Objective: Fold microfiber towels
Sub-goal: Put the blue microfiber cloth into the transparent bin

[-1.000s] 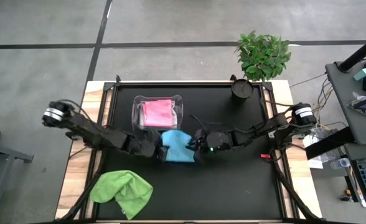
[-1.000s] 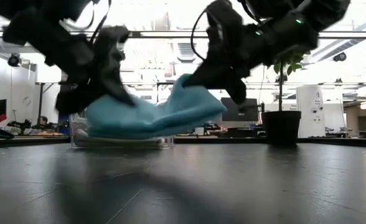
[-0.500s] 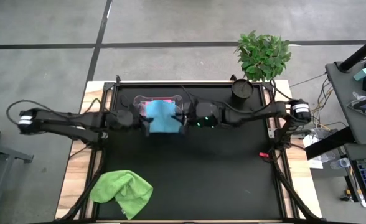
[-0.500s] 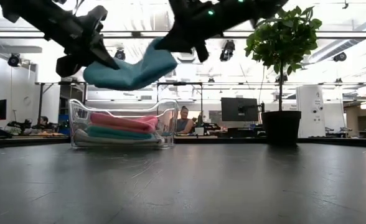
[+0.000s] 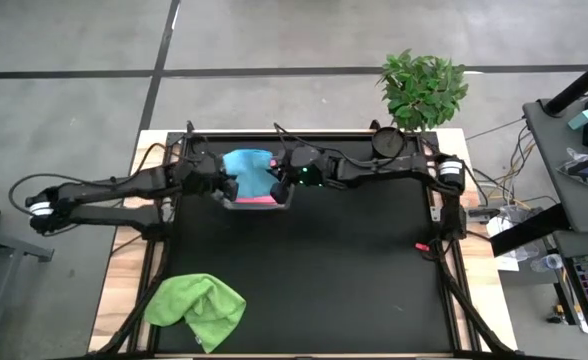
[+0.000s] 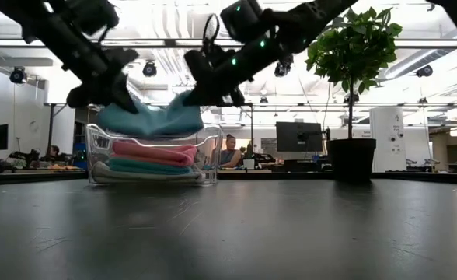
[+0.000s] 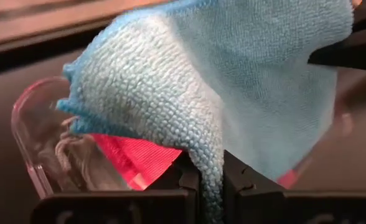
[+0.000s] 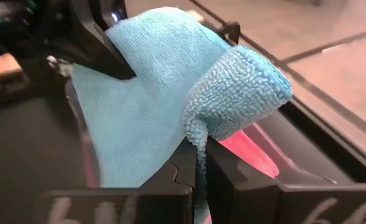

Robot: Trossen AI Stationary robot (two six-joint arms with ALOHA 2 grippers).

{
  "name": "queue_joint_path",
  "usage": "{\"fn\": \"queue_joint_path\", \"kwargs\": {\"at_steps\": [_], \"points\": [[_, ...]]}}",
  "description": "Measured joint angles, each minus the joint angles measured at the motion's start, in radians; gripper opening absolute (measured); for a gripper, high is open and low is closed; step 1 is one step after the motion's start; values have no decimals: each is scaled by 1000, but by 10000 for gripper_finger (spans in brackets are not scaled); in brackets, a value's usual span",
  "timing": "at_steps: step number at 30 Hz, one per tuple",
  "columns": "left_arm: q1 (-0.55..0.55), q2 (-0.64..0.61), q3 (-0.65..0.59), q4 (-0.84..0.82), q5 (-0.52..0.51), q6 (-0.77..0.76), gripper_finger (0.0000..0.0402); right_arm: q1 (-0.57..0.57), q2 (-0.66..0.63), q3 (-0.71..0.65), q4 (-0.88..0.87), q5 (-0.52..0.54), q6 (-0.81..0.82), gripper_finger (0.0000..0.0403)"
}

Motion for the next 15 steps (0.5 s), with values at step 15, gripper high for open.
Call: {"fn": "queue_joint_path", "kwargs": {"at_steps": [15], "points": [[58, 197, 43, -12, 21, 44, 22, -19, 35, 12, -90, 0, 28, 9]]}}
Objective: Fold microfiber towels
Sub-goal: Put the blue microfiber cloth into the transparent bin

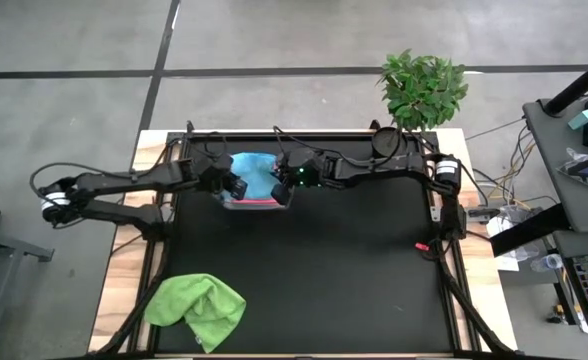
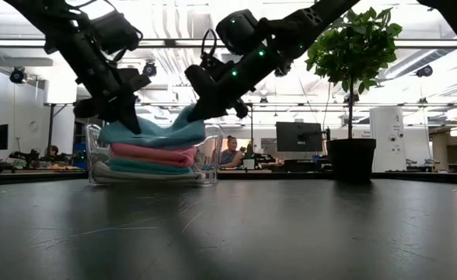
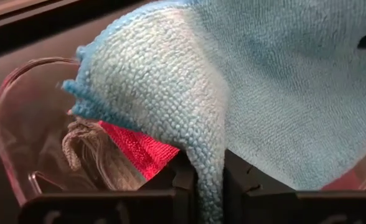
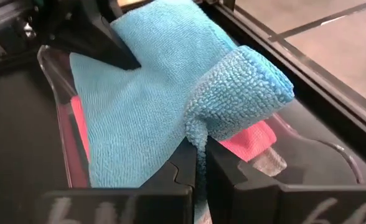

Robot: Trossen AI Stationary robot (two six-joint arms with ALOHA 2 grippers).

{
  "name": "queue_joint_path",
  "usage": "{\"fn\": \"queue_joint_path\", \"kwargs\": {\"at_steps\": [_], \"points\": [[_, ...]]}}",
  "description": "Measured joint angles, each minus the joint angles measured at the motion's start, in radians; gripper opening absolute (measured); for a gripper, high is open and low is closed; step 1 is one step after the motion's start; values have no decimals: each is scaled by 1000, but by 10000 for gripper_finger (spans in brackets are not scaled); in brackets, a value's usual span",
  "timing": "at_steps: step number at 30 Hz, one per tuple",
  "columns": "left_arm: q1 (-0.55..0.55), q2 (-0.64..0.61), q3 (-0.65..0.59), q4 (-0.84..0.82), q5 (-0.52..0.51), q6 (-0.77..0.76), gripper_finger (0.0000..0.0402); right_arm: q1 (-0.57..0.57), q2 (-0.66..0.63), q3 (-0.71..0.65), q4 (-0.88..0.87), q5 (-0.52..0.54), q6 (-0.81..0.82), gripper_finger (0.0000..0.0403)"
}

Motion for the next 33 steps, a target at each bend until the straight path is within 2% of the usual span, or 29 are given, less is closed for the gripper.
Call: {"fn": "queue_joint_path", "kwargs": {"at_steps": [6, 12, 18, 24, 29, 33], "points": [[0, 26, 37, -2, 0, 0, 44, 0, 1, 0, -6, 0, -5, 19], [0, 23, 53, -10, -1, 1, 76, -3, 1, 0, -31, 0, -7, 74], [0, 20, 64, -100, -2, -2, 110, -15, 1, 0, -43, 1, -8, 118], [0, 18, 110, -202, -19, 0, 129, -35, -1, 43, -161, 9, -38, 120], [0, 18, 186, -337, -116, 34, 130, -42, -8, 109, -282, 10, -93, 116], [-1, 16, 221, -336, -134, 114, 130, -47, -20, 136, -330, 10, -142, 118]]}}
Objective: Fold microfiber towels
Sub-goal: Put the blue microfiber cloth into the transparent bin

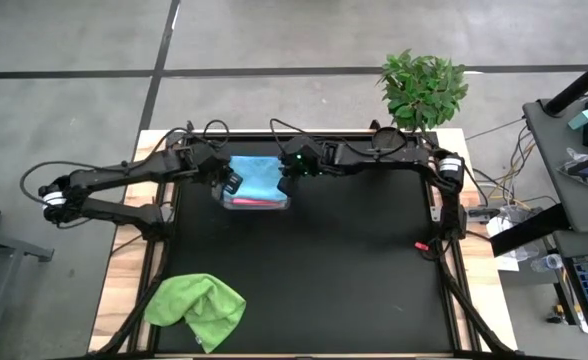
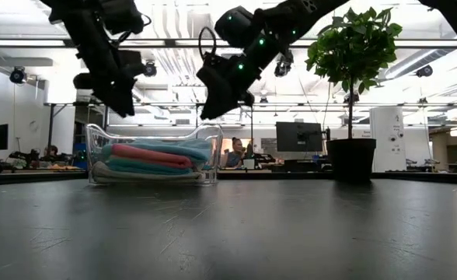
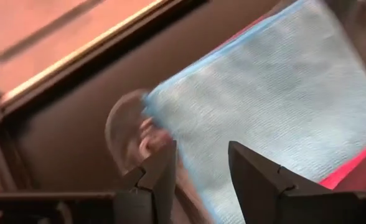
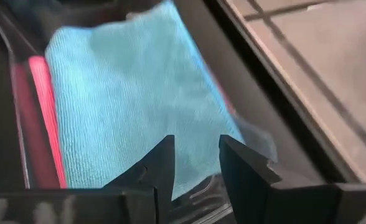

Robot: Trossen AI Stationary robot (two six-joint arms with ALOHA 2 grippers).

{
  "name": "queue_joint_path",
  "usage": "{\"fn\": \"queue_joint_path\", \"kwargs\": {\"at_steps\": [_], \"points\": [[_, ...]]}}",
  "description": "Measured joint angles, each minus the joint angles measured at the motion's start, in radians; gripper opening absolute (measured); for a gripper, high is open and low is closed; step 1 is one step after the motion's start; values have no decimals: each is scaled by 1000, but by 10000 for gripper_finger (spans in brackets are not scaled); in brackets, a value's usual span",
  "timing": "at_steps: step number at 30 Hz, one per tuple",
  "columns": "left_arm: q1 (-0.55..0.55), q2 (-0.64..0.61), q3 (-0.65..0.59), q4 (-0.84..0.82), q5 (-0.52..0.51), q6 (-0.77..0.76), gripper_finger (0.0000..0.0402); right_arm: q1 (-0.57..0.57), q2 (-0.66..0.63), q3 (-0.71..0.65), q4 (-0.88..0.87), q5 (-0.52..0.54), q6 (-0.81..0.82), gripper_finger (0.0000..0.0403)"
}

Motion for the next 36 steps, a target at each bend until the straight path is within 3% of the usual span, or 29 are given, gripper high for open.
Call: {"fn": "queue_joint_path", "kwargs": {"at_steps": [6, 11, 17, 26, 36], "points": [[6, 31, -1, 136, 115, 205, 123, -26, -1, 44, 6, -37, -99, 75], [28, 104, -2, 221, 119, 292, 75, -49, 2, 43, 70, -132, -112, 15], [72, 234, 2, 326, 102, 359, 6, -56, 3, 42, 125, -134, -119, 9], [119, 322, 17, 345, 100, 413, 1, -56, 98, 75, 174, -137, -135, 8], [140, 328, 12, 318, 99, 393, 1, -73, 273, 292, -54, -104, -182, 8]]}}
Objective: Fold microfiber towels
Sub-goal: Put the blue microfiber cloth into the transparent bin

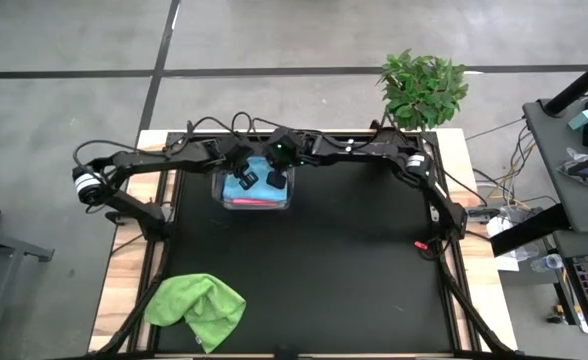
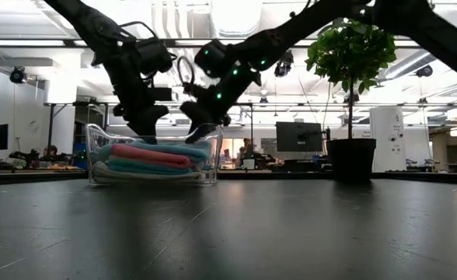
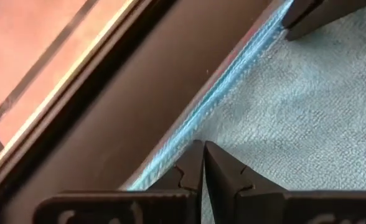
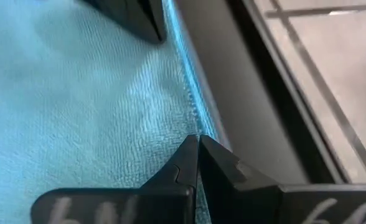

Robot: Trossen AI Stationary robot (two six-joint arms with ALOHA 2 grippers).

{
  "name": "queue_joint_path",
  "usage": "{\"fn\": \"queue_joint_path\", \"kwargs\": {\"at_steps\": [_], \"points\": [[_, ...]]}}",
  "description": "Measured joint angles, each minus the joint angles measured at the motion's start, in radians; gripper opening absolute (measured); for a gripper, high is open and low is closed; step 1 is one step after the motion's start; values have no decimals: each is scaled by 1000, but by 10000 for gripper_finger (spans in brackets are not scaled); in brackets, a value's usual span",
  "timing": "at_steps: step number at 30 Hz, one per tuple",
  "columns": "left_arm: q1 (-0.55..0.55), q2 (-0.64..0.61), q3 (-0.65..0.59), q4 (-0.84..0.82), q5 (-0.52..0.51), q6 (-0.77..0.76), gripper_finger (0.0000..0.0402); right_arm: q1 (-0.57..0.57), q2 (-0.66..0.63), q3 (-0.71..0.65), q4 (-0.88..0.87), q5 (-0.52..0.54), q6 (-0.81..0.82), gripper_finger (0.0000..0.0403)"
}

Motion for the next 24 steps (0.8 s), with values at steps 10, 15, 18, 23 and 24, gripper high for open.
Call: {"fn": "queue_joint_path", "kwargs": {"at_steps": [10, 15, 18, 23, 24], "points": [[-1, -3, -1, -121, 2, -38, 1, 2, 23, 59, -93, 0, -28, 8], [-1, -3, -1, -111, 2, -39, 1, 0, 24, 58, -89, 0, -32, 8], [-1, -2, -1, -110, 1, -40, 1, 0, 26, 51, -90, 0, -32, 8], [-1, 25, -1, -108, -1, -62, 1, 0, 26, 39, -87, 0, -40, 8], [-1, 31, -1, -109, -1, -63, 1, 0, 26, 32, -86, 0, -43, 8]]}}
